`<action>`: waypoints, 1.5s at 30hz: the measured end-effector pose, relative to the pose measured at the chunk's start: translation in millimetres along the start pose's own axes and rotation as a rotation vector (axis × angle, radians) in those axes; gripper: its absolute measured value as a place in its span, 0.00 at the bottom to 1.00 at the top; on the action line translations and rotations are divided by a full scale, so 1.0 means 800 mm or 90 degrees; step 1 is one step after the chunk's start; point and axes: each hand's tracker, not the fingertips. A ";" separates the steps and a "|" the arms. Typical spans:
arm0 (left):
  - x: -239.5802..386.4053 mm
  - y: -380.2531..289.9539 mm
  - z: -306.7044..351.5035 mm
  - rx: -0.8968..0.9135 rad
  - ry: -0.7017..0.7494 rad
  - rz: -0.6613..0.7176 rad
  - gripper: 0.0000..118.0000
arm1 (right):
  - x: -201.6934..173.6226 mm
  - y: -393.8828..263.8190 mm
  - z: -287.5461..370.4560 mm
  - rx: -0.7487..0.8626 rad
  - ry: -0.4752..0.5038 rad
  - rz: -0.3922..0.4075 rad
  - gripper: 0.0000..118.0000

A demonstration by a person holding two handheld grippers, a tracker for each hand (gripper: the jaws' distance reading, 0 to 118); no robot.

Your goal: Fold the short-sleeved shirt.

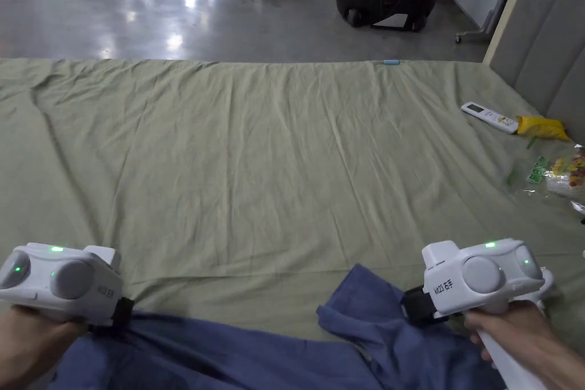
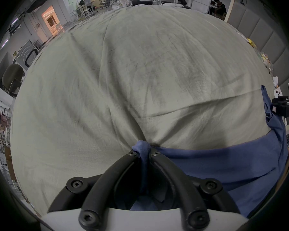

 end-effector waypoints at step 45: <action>-0.141 -0.066 0.678 0.742 0.047 0.139 0.05 | -0.013 0.107 0.623 0.767 -0.105 -0.104 0.00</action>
